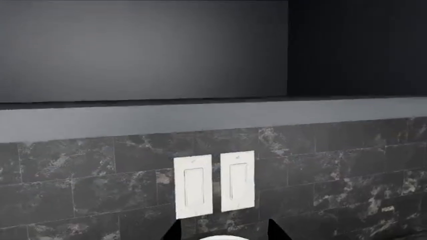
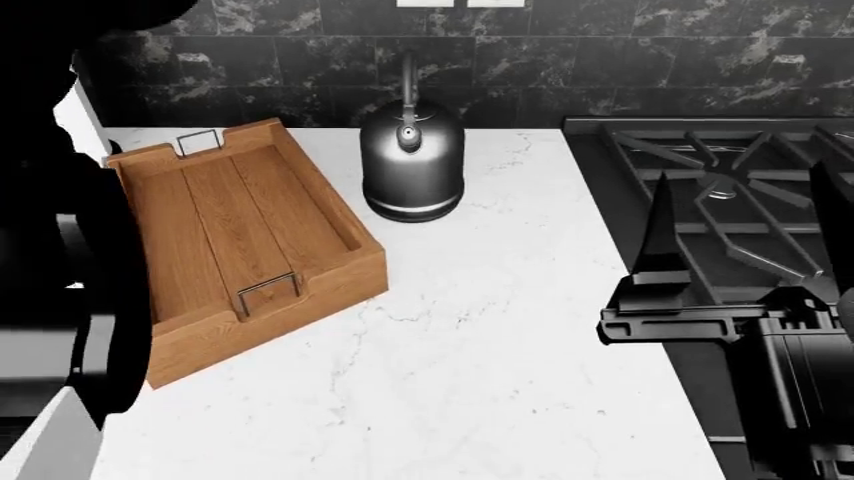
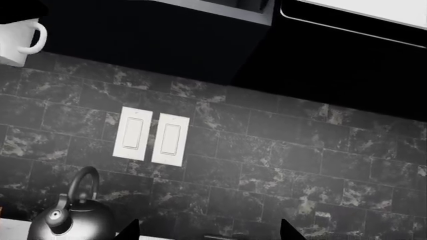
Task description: Pick the kettle from the counter and place it on the tray. Then pick the mug from the cabinet and place it on the tray. Then close the cabinet doors.
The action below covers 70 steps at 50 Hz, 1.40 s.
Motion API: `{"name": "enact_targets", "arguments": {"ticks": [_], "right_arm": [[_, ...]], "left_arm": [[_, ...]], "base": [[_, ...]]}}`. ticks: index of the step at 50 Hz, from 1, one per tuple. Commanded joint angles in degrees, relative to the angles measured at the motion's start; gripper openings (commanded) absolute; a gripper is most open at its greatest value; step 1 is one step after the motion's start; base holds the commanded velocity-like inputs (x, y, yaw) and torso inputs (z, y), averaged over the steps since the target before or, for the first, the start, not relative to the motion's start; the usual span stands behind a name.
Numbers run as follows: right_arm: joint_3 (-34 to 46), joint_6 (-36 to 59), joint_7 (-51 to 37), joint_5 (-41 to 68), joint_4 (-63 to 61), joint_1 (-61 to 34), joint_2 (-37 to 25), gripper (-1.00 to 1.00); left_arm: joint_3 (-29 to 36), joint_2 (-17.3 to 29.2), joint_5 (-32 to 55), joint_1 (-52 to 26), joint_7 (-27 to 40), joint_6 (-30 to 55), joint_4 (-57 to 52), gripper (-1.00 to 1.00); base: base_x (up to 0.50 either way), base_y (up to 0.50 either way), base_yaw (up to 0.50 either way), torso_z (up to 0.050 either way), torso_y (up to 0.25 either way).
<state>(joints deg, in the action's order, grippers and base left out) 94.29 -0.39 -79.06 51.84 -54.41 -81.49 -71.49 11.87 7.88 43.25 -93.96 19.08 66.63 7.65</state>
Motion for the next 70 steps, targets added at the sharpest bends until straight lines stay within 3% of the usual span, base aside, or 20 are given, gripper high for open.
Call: {"name": "enact_targets", "arguments": {"ticks": [1,21,31,53,70], "right_arm": [[0.05,-0.76,0.25,-0.58,0.78,0.89,0.00,1.00],[0.04,-0.87,0.46,-0.90,2.17,1.97,1.58,1.00],[0.01,-0.91,0.45,-1.11,2.45,2.47,1.88,1.00],[-0.36,2.89,-1.10,-0.73,2.47,1.79,3.62,1.00],[-0.83,3.80,-1.85,-0.84,2.60,1.96,3.93,1.00]], "left_arm": [[4.00,1.83,-5.63,3.76,-2.59,-8.22,7.54,-1.00],[9.73,3.73,-16.86,4.27,-5.74,-25.01,32.04,-1.00],[11.62,3.51,-19.31,5.63,-6.64,-29.55,38.93,-1.00],[13.03,5.02,-19.90,8.11,-7.09,-28.74,39.36,-1.00],[13.52,5.48,-17.85,9.78,-7.70,-24.47,30.50,-1.00]], "base": [[0.00,0.00,0.00,0.000,0.000],[0.00,0.00,0.00,0.000,0.000],[0.00,0.00,0.00,0.000,0.000],[0.00,0.01,0.00,0.000,0.001],[0.00,0.48,0.00,0.000,0.001]]}}
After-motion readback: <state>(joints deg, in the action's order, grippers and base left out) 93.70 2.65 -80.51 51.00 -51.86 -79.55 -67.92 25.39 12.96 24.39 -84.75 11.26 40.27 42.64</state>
